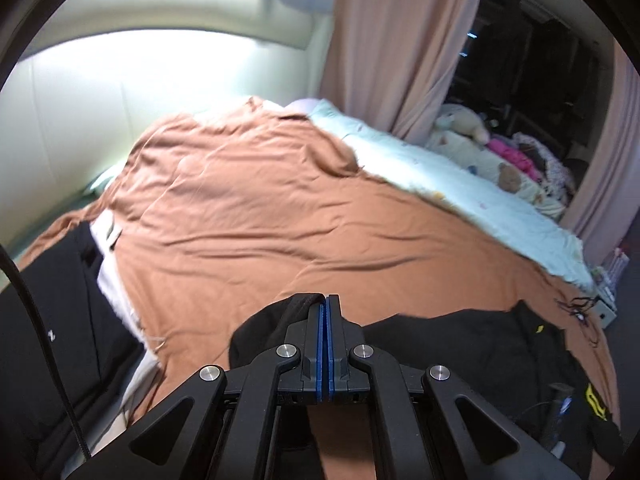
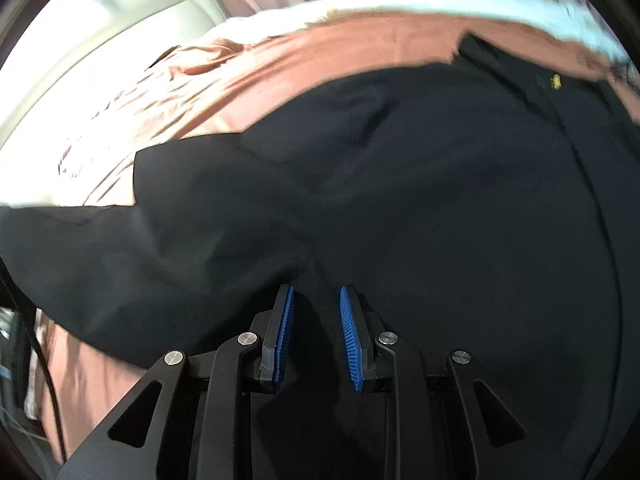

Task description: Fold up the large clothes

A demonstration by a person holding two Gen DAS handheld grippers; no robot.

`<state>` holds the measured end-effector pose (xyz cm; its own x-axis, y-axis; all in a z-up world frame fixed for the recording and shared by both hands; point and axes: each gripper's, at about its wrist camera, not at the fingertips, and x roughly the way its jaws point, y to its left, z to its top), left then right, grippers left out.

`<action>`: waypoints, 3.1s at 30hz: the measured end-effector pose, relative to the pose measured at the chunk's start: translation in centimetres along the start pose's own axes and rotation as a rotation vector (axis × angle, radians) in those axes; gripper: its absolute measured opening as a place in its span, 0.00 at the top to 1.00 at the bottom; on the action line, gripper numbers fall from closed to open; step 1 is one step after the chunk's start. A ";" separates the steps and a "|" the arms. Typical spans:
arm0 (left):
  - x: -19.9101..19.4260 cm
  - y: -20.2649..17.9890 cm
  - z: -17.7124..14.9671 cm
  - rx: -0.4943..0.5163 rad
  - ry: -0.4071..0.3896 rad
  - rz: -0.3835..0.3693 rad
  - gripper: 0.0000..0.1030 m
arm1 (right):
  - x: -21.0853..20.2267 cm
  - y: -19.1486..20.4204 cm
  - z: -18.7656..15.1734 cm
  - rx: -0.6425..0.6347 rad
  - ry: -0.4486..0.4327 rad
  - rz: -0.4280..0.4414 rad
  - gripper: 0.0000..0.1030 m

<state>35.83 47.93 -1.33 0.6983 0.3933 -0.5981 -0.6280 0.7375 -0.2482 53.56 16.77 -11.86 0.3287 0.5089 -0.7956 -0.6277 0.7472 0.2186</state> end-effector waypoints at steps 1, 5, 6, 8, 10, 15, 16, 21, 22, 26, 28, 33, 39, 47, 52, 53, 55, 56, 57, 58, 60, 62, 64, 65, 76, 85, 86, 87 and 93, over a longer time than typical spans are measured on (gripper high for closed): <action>-0.6 -0.9 0.5 0.015 -0.010 -0.015 0.99 | -0.2 -0.1 0.3 0.007 0.016 -0.006 0.79; -2.9 -5.6 2.2 0.081 -0.044 -0.083 0.99 | -3.4 -1.0 0.7 0.042 -0.010 -0.007 0.79; -3.3 -6.6 2.4 0.091 -0.049 -0.095 0.99 | -4.2 -1.3 0.8 0.039 -0.016 -0.014 0.79; -3.8 -9.0 2.9 0.110 -0.055 -0.132 0.99 | -6.2 -2.0 0.9 0.035 -0.040 -0.022 0.79; -4.4 -11.7 3.1 0.138 -0.062 -0.175 0.99 | -8.2 -3.1 0.8 0.040 -0.069 -0.042 0.75; -5.6 -19.0 2.8 0.195 -0.060 -0.302 0.99 | -12.1 -5.8 0.1 0.058 -0.142 -0.088 0.41; -5.7 -20.0 2.6 0.203 -0.057 -0.318 0.99 | -12.6 -6.4 0.0 0.061 -0.150 -0.098 0.41; -6.1 -27.2 0.8 0.277 -0.029 -0.422 0.99 | -15.2 -9.4 -1.4 0.111 -0.187 -0.148 0.41; -6.2 -28.5 0.4 0.291 -0.023 -0.441 0.99 | -15.6 -10.4 -1.7 0.130 -0.195 -0.160 0.41; -5.9 -33.6 -1.3 0.350 0.005 -0.509 0.99 | -17.2 -13.0 -3.2 0.185 -0.207 -0.202 0.41; -5.7 -36.3 -2.6 0.381 0.026 -0.543 0.99 | -17.5 -14.8 -3.6 0.212 -0.211 -0.222 0.41; -4.8 -41.5 -5.8 0.437 0.086 -0.608 0.99 | -19.7 -18.2 -5.3 0.283 -0.226 -0.249 0.41; -2.5 -46.0 -9.9 0.498 0.215 -0.666 0.73 | -22.6 -19.3 -8.3 0.365 -0.222 -0.264 0.41; -1.2 -42.5 -12.8 0.534 0.298 -0.629 0.01 | -23.6 -19.2 -8.4 0.392 -0.224 -0.232 0.41; -0.2 -36.5 -10.9 0.460 0.272 -0.502 0.01 | -21.2 -16.7 -5.9 0.326 -0.213 -0.188 0.41; -0.2 -34.7 -10.5 0.442 0.265 -0.474 0.01 | -20.8 -16.5 -5.6 0.312 -0.209 -0.183 0.41; 0.1 -31.9 -9.9 0.415 0.259 -0.429 0.01 | -19.8 -15.6 -4.9 0.281 -0.201 -0.168 0.41; 0.1 -31.0 -9.8 0.407 0.257 -0.415 0.01 | -19.4 -15.2 -4.6 0.261 -0.197 -0.160 0.41; 0.2 -29.5 -9.7 0.395 0.256 -0.396 0.01 | -18.9 -14.6 -4.3 0.242 -0.194 -0.152 0.41; 0.3 -28.0 -9.6 0.384 0.256 -0.376 0.01 | -18.3 -13.3 -3.7 0.214 -0.190 -0.144 0.41; 0.5 -25.7 -9.5 0.365 0.259 -0.344 0.01 | -17.5 -12.5 -3.3 0.176 -0.180 -0.131 0.41; 0.9 -23.3 -9.7 0.338 0.267 -0.311 0.01 | -16.2 -11.1 -2.6 0.132 -0.166 -0.117 0.41; 1.1 -21.6 -10.0 0.314 0.266 -0.294 0.01 | -15.3 -9.7 -2.1 0.091 -0.154 -0.111 0.41; 1.3 -20.4 -10.2 0.300 0.264 -0.285 0.01 | -14.6 -9.2 -1.8 0.071 -0.146 -0.113 0.41; 3.7 -13.3 -12.9 0.210 0.334 -0.228 0.01 | -2.8 -5.8 1.2 -0.047 0.059 -0.220 0.41; 5.7 -13.2 -14.3 0.185 0.374 -0.245 0.02 | -0.1 -7.4 3.4 -0.093 0.095 -0.259 0.67; 5.8 -13.5 -14.4 0.191 0.376 -0.251 0.02 | -0.9 -8.3 3.6 -0.078 0.080 -0.259 0.68; 6.0 -13.7 -14.6 0.198 0.379 -0.256 0.02 | -1.3 -8.5 3.5 -0.069 0.067 -0.264 0.69; 6.8 -15.5 -15.2 0.216 0.391 -0.280 0.02 | -7.5 -14.6 3.7 0.076 -0.059 -0.300 0.69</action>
<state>45.09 30.88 -13.12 0.6229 -0.0385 -0.7813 -0.3218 0.8977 -0.3009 62.89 3.64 -7.03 0.5330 0.2829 -0.7975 -0.4428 0.8963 0.0220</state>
